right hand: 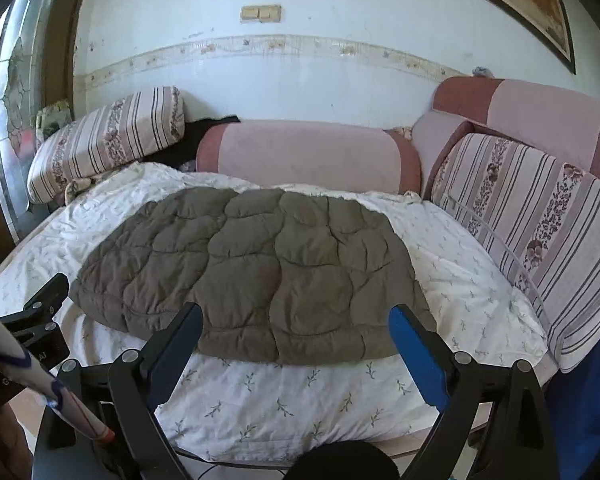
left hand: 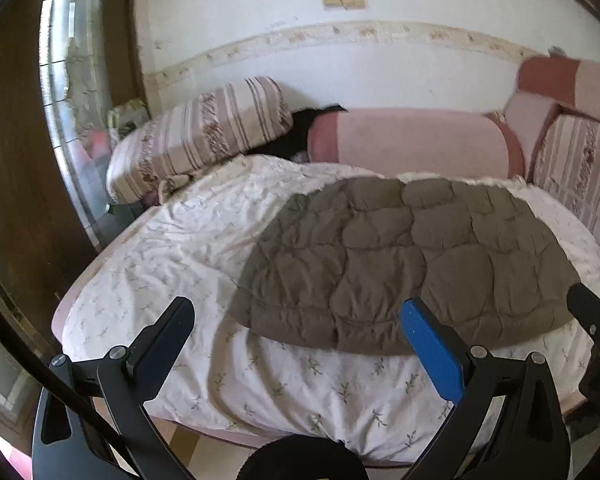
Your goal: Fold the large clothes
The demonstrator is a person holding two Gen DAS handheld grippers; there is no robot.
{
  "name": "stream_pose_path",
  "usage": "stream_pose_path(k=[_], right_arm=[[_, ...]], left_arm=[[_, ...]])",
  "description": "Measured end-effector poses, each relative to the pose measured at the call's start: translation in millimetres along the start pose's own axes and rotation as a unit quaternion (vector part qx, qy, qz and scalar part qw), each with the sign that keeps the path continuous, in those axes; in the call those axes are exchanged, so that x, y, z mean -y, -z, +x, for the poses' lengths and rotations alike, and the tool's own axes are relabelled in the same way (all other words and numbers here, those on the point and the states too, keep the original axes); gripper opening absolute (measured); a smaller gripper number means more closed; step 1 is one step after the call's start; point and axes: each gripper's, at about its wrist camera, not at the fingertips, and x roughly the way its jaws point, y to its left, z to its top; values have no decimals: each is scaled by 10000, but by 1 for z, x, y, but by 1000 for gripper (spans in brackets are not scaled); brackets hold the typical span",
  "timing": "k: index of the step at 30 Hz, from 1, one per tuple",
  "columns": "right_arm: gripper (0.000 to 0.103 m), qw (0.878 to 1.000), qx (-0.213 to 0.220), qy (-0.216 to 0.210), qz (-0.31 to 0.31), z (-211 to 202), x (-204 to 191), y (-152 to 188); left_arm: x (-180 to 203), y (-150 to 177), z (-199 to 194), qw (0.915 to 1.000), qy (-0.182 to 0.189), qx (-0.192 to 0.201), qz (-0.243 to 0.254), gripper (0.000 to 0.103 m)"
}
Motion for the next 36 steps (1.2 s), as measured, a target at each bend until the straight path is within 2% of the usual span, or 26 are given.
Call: stream_pose_path(k=[3, 6, 15, 36], right_arm=[[96, 9999, -84, 60, 7, 11, 0, -1], [96, 9998, -135, 105, 46, 17, 1, -1], [96, 9994, -202, 283, -94, 30, 0, 0], [96, 9990, -240, 282, -254, 31, -11, 5]], left_arm=[[5, 1, 6, 9998, -13, -25, 219, 103], [11, 1, 12, 9993, 147, -86, 337, 103], [21, 3, 23, 9984, 237, -184, 482, 103], [14, 6, 30, 9985, 251, -332, 364, 103]])
